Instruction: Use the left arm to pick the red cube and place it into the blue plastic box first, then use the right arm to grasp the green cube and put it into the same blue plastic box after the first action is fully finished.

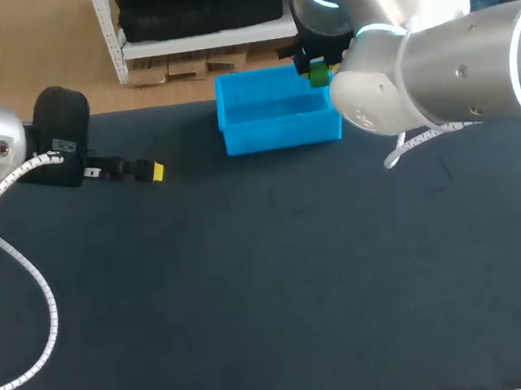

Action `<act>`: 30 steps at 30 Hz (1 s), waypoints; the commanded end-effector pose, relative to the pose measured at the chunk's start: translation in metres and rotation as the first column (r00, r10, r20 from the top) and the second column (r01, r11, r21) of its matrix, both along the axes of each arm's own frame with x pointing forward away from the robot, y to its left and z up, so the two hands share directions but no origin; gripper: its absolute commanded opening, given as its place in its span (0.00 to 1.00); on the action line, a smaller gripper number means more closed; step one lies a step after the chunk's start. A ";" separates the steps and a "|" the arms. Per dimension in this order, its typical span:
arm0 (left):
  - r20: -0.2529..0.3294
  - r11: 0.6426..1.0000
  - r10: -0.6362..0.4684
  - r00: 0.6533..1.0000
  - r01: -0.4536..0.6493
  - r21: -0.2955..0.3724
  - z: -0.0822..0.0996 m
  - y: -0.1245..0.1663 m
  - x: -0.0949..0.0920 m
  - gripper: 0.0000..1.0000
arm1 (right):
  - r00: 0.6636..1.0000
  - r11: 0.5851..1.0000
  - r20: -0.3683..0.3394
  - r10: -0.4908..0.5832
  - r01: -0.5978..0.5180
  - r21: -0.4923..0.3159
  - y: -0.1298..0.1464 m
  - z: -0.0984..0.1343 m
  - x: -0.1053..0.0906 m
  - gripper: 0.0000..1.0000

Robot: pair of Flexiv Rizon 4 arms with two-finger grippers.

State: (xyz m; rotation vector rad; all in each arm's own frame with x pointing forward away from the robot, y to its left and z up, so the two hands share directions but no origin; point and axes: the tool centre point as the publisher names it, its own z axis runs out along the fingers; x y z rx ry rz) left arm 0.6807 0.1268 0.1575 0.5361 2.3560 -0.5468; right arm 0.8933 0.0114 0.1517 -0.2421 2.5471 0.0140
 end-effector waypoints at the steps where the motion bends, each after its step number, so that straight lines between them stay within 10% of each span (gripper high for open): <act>1: 0.000 1.000 0.001 1.000 -0.001 0.000 -0.001 -0.001 0.001 1.00 | 0.999 1.000 -0.043 0.019 -0.019 0.012 0.008 -0.007 0.039 0.00; 13: 0.000 1.000 0.001 1.000 -0.001 0.000 -0.001 -0.001 0.001 1.00 | 0.996 0.998 -0.078 0.043 -0.039 0.058 0.018 -0.035 0.081 0.00; 30: 0.000 1.000 0.001 1.000 -0.001 0.000 -0.001 -0.001 0.001 1.00 | 0.988 0.994 -0.143 0.053 -0.038 0.102 0.018 -0.061 0.086 0.00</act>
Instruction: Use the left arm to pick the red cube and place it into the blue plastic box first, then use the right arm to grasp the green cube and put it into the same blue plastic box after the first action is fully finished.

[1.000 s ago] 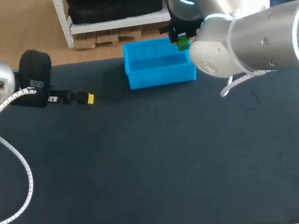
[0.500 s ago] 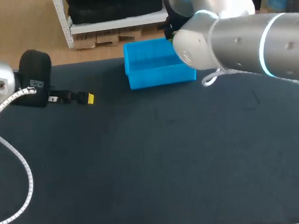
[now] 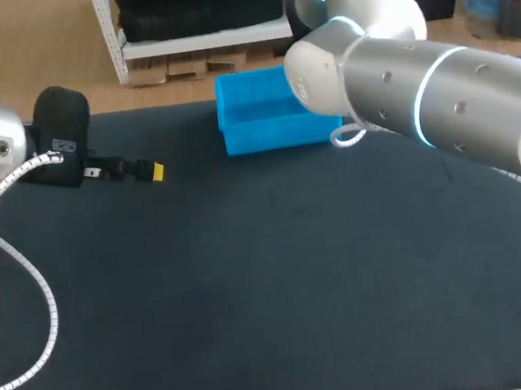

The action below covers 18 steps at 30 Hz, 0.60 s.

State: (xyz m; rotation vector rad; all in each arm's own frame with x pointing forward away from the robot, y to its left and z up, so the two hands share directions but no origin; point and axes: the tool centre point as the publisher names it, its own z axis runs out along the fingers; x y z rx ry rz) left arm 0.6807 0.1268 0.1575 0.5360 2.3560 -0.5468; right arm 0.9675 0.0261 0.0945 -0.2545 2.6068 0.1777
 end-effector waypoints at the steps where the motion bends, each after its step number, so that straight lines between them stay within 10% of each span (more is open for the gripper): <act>1: 0.000 1.000 0.001 1.000 -0.001 0.000 -0.001 -0.001 0.001 1.00 | 0.997 1.000 -0.075 0.011 -0.011 -0.010 0.004 -0.005 0.012 0.00; 10: 0.000 1.000 0.001 1.000 -0.001 0.000 -0.001 -0.001 0.001 1.00 | 0.994 1.000 -0.112 0.012 -0.011 0.010 0.003 -0.016 0.012 0.00; 13: 0.000 1.000 0.001 1.000 -0.001 0.000 -0.001 -0.001 0.001 1.00 | 0.992 1.000 -0.124 0.016 -0.014 0.018 0.002 -0.018 0.013 1.00; 18: 0.000 1.000 0.001 1.000 -0.001 0.000 -0.001 -0.001 0.001 1.00 | 0.993 1.000 -0.116 0.018 -0.019 -0.005 0.002 -0.011 0.009 1.00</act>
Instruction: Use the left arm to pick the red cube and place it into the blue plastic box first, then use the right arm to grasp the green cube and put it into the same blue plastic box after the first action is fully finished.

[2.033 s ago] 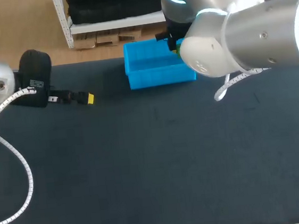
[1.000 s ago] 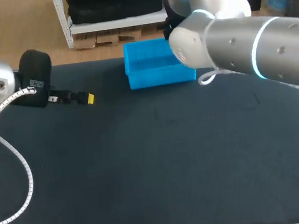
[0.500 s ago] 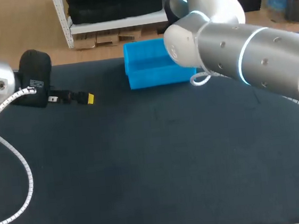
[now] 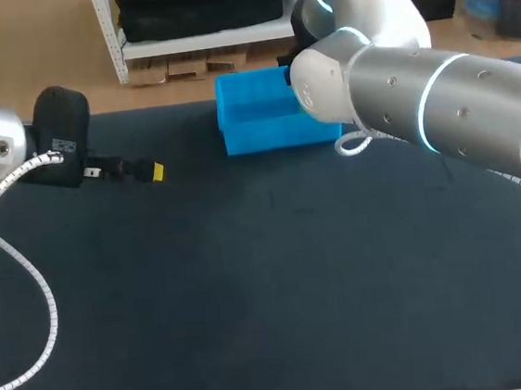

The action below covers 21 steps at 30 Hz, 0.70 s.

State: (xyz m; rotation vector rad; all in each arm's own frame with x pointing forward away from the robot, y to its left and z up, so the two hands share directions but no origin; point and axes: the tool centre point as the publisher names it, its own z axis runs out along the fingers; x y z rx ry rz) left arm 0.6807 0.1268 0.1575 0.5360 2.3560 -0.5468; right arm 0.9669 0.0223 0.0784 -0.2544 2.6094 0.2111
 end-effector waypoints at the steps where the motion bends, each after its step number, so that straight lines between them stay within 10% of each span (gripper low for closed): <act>1: 0.000 1.000 0.001 1.000 -0.001 0.000 -0.001 -0.001 0.001 1.00 | 0.994 0.999 -0.106 0.013 -0.016 -0.028 0.006 0.008 0.008 1.00; 21: 0.000 1.000 0.001 1.000 -0.001 0.000 -0.001 -0.001 0.001 1.00 | 0.992 0.996 -0.093 0.086 -0.088 -0.022 0.007 0.054 -0.058 1.00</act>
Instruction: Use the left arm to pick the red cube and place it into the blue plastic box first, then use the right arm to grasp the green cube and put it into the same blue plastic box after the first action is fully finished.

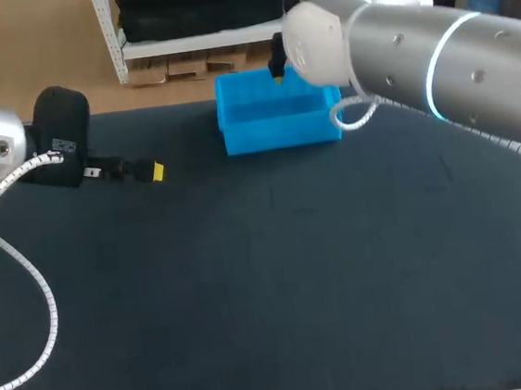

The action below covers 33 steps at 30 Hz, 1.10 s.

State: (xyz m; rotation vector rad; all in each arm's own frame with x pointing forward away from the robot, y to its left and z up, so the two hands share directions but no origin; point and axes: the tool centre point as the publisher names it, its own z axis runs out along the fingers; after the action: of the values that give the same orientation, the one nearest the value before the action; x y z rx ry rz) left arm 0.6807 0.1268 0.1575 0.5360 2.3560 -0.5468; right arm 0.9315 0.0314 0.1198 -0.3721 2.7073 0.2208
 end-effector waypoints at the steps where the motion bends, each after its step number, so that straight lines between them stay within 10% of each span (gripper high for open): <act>1: 0.000 1.000 0.001 1.000 -0.001 0.000 -0.001 -0.001 0.001 1.00 | 1.000 1.000 0.013 0.006 -0.006 0.005 -0.002 0.013 -0.027 1.00; 24: 0.000 1.000 0.001 1.000 -0.001 0.000 -0.001 -0.001 0.001 1.00 | 0.994 0.999 0.104 -0.036 0.032 0.041 -0.017 0.013 -0.153 1.00; 33: 0.000 1.000 0.001 1.000 -0.001 0.000 -0.001 -0.001 0.001 1.00 | 0.994 0.998 0.100 -0.039 0.034 0.050 -0.018 0.012 -0.156 1.00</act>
State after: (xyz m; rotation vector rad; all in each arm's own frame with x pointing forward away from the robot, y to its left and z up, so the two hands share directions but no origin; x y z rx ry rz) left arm 0.6807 0.1267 0.1575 0.5360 2.3560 -0.5467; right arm 0.8052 0.0219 0.1365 -0.3785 2.9005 0.2197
